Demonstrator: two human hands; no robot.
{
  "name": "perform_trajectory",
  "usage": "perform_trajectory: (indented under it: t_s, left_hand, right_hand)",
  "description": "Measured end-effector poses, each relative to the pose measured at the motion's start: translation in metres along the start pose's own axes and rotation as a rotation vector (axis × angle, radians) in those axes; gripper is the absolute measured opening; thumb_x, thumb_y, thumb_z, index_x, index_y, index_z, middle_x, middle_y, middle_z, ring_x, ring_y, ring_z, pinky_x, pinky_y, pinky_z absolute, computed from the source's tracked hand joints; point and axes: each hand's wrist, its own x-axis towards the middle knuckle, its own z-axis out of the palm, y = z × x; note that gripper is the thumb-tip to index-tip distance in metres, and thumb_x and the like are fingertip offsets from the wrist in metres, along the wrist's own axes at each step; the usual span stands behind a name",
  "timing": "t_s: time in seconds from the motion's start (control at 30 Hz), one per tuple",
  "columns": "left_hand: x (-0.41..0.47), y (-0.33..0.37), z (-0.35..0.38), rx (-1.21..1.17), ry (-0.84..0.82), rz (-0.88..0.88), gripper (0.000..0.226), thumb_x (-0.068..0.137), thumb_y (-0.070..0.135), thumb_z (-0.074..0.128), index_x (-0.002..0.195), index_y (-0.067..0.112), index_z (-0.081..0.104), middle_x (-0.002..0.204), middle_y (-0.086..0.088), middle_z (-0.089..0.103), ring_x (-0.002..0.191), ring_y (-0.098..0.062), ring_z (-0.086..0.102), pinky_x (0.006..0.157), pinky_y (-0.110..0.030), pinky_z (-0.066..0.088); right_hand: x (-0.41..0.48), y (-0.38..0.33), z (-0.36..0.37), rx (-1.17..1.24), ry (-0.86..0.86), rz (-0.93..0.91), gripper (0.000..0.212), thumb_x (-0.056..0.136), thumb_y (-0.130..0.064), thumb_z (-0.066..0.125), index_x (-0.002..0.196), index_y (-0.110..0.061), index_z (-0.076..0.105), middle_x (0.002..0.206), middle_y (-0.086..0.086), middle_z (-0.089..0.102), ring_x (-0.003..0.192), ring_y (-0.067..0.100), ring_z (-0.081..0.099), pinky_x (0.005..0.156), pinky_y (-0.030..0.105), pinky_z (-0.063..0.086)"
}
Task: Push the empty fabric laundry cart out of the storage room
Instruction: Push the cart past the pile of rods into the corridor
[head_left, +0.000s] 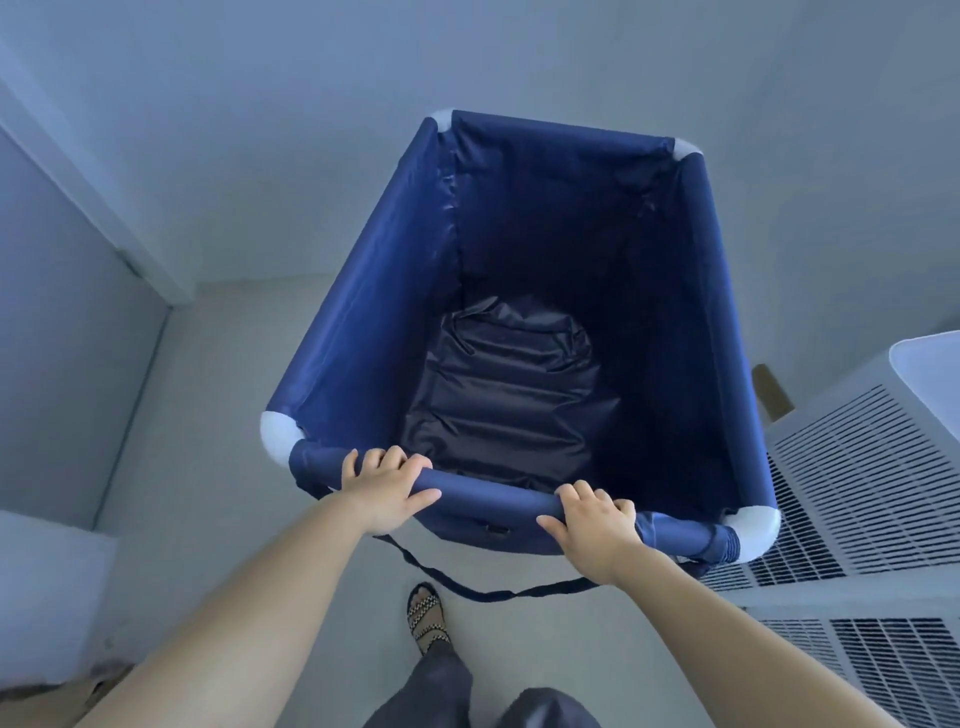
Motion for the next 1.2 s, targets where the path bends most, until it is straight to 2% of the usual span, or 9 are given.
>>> perform_trajectory:
  t_s: [0.33,0.63,0.9,1.2]
  left_hand:
    - [0.1,-0.014,-0.073,0.076,-0.025,0.135,0.043,0.094,0.055,0.028,0.133,0.036,0.027,0.133,0.002,0.035,0.126,-0.027,0.026,0.114,-0.053,0.004]
    - [0.161,-0.014,-0.111,0.137,0.009,0.175,0.043,0.095,0.055,0.026,0.134,0.036,0.027,0.132,0.002,0.035,0.125,-0.026,0.027,0.114,-0.052,0.005]
    - [0.203,0.001,-0.138,0.163,0.05,0.146,0.043,0.095,0.054,0.026,0.133,0.035,0.029,0.134,0.001,0.038,0.127,-0.027,0.028,0.114,-0.051,0.008]
    - [0.235,0.037,-0.154,0.095,0.04,0.028,0.042,0.095,0.055,0.028,0.133,0.037,0.03,0.132,0.002,0.039,0.127,-0.025,0.028,0.115,-0.051,0.009]
  right_hand:
    - [0.08,0.003,-0.048,0.032,0.057,0.125,0.047,0.095,-0.053,0.027,0.128,-0.021,0.037,0.122,-0.002,0.046,0.11,0.022,0.046,0.096,0.039,0.03]
    - [0.131,0.014,-0.074,0.092,0.056,0.167,0.047,0.095,-0.053,0.03,0.129,-0.022,0.038,0.121,-0.003,0.045,0.11,0.022,0.045,0.094,0.039,0.031]
    - [0.173,0.038,-0.097,0.105,0.073,0.135,0.046,0.094,-0.054,0.03,0.126,-0.022,0.04,0.121,-0.004,0.046,0.11,0.021,0.044,0.091,0.04,0.03]
    - [0.22,0.091,-0.131,0.095,0.03,0.025,0.047,0.095,-0.054,0.03,0.128,-0.022,0.04,0.122,-0.003,0.047,0.11,0.022,0.045,0.094,0.04,0.03]
